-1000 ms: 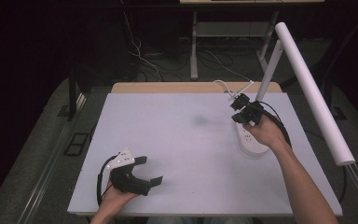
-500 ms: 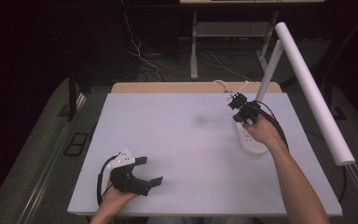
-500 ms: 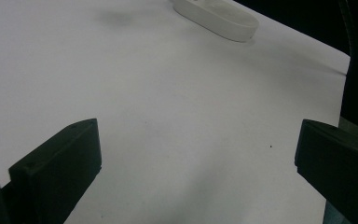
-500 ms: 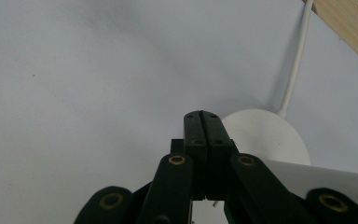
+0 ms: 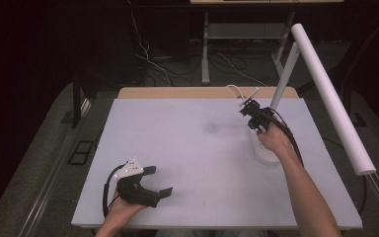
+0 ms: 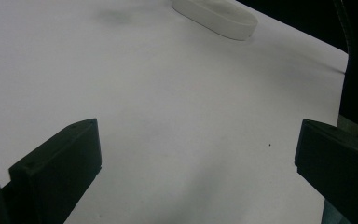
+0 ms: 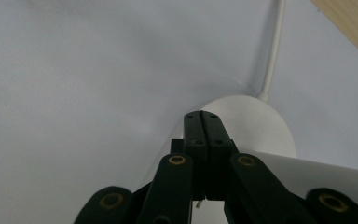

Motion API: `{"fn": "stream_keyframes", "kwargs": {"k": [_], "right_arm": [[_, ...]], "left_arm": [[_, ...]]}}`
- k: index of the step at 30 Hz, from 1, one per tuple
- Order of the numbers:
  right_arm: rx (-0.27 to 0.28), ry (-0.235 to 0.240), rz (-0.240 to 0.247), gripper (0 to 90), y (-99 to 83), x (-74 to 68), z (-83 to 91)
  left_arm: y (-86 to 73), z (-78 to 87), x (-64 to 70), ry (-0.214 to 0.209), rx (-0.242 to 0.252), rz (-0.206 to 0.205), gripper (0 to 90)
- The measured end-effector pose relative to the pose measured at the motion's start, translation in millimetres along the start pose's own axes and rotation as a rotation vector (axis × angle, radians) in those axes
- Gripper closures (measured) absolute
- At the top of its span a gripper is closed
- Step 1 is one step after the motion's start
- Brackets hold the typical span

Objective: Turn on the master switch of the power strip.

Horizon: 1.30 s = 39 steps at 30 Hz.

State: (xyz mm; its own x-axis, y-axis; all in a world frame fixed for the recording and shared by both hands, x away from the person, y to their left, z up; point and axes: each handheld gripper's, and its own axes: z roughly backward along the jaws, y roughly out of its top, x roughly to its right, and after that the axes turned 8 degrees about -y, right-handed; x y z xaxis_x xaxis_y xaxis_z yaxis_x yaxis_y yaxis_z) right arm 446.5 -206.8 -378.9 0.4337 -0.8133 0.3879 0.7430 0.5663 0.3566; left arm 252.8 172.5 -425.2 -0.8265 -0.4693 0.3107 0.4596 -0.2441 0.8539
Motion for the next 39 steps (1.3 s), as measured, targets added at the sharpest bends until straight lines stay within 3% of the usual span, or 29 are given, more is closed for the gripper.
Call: {"fn": "stream_keyframes", "kwargs": {"k": [12, 24, 32, 39], "right_arm": [[-0.031, -0.057, 0.042, 89.5, 1.4, -4.7, -11.2], [-0.06, -0.102, 0.038, 89.5, -2.0, -7.7, -20.7], [-0.042, -0.068, 0.006, 89.8, -5.8, -1.6, -21.2], [-0.039, -0.077, 0.003, 89.9, -6.9, -2.7, -22.9]], "left_arm": [[0.0, -0.5, 0.8, -0.004, -0.004, -0.001, 0.0], [0.1, -0.7, 1.5, -0.007, -0.01, -0.003, 0.0], [0.0, -2.2, 3.1, -0.012, -0.015, -0.011, 0.0], [-0.1, -1.1, 2.5, -0.008, -0.012, -0.01, 0.0]]}}
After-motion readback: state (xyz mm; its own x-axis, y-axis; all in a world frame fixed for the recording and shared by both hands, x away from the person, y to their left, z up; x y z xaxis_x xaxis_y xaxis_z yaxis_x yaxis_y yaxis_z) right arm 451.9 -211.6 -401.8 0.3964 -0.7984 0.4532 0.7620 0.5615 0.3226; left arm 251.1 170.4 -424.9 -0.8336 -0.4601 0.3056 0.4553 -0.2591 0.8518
